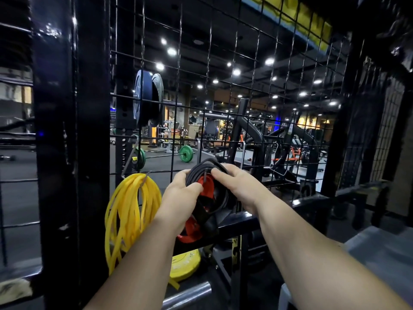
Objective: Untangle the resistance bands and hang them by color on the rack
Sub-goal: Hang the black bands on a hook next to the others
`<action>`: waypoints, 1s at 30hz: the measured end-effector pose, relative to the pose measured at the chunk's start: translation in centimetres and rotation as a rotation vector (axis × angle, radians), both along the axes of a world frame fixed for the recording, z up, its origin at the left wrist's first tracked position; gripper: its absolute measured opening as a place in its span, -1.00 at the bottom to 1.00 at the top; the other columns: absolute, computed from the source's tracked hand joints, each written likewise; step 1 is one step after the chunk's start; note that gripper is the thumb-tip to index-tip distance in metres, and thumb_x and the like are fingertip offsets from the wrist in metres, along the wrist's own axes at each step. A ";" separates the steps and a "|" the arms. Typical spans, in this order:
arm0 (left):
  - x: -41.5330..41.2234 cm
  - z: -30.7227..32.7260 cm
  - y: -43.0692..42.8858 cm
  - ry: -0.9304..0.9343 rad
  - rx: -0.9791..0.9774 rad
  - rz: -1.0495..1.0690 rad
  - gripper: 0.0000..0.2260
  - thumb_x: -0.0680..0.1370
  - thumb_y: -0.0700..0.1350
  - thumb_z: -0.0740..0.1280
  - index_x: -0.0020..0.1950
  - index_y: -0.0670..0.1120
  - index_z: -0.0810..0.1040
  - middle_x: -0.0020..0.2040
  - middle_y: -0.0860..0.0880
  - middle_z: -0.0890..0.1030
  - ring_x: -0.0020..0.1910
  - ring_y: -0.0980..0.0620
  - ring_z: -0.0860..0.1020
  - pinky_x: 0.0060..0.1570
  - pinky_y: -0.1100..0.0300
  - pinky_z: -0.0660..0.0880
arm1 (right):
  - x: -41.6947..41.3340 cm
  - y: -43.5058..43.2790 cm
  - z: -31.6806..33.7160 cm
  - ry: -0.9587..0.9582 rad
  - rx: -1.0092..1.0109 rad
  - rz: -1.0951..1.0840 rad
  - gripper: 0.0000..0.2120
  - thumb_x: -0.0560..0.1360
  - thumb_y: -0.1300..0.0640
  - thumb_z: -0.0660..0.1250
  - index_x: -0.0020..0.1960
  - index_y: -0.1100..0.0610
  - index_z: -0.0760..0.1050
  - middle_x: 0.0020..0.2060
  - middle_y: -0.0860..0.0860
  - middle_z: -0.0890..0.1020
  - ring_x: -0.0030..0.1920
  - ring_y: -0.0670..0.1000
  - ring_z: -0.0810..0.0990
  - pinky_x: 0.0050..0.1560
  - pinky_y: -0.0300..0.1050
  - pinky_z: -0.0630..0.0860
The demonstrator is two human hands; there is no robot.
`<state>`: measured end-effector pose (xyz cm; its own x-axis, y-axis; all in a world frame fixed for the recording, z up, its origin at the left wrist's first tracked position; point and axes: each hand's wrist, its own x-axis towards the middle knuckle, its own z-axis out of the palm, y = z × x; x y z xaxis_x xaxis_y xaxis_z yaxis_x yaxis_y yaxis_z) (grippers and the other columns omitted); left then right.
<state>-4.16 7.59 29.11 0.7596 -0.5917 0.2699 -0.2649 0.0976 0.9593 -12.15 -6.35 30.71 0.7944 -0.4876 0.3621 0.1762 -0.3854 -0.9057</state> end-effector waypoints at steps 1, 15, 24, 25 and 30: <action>0.1 -0.3 -0.1 0.012 -0.010 -0.003 -0.67 0.35 -0.07 0.30 0.10 0.17 0.51 -0.02 -0.02 0.64 0.00 -0.07 0.61 0.09 -0.14 0.55 | -0.1 0.3 -0.1 0.017 -0.038 -0.027 -0.61 0.52 -0.15 0.31 0.23 0.07 0.53 0.07 0.01 0.68 0.07 -0.03 0.66 0.17 -0.08 0.55; -0.4 -2.1 -0.7 -0.155 -0.043 0.148 -0.65 0.48 0.20 0.35 0.14 0.02 0.45 -0.01 0.03 0.60 0.00 -0.01 0.57 0.07 -0.03 0.54 | -0.6 1.9 -2.4 -0.026 -0.179 -0.209 -0.56 0.51 -0.35 0.18 -0.05 -0.04 0.63 -0.09 -0.08 0.70 0.01 -0.05 0.65 0.17 -0.02 0.52; -1.5 -4.4 -1.2 -0.114 -0.022 0.167 -0.43 0.51 0.29 0.21 0.37 -0.04 0.32 0.22 -0.09 0.53 0.17 -0.09 0.49 0.11 0.07 0.43 | -0.3 2.3 -4.9 -0.034 0.010 -0.111 -0.77 0.63 -0.13 0.14 0.25 -0.16 0.41 0.02 -0.38 0.53 0.04 -0.44 0.47 0.12 -0.44 0.37; -1.6 -4.6 -1.2 -0.107 -0.016 0.170 -0.38 0.51 0.32 0.19 0.41 -0.06 0.28 0.25 -0.10 0.51 0.21 -0.11 0.48 0.17 0.01 0.43 | -0.5 2.5 -5.0 -0.048 -0.002 -0.132 -0.71 0.64 -0.08 0.12 0.35 -0.15 0.34 -0.03 -0.43 0.45 -0.02 -0.47 0.42 -0.01 -0.54 0.32; -2.9 -5.2 -1.2 -0.130 0.001 0.217 -0.37 0.58 0.21 0.13 0.52 -0.12 0.10 0.46 -0.13 0.25 0.42 -0.11 0.26 0.38 0.01 0.26 | -1.1 3.5 -5.8 -0.102 -0.044 -0.247 -0.55 0.63 -0.09 0.15 0.50 -0.11 0.19 0.10 -0.33 0.37 0.10 -0.25 0.39 0.02 -0.47 0.30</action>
<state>-7.03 6.40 23.91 0.8277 -0.4189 0.3733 -0.4009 0.0240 0.9158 -13.28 -2.82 24.91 0.6118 -0.6439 0.4595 0.1619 -0.4667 -0.8695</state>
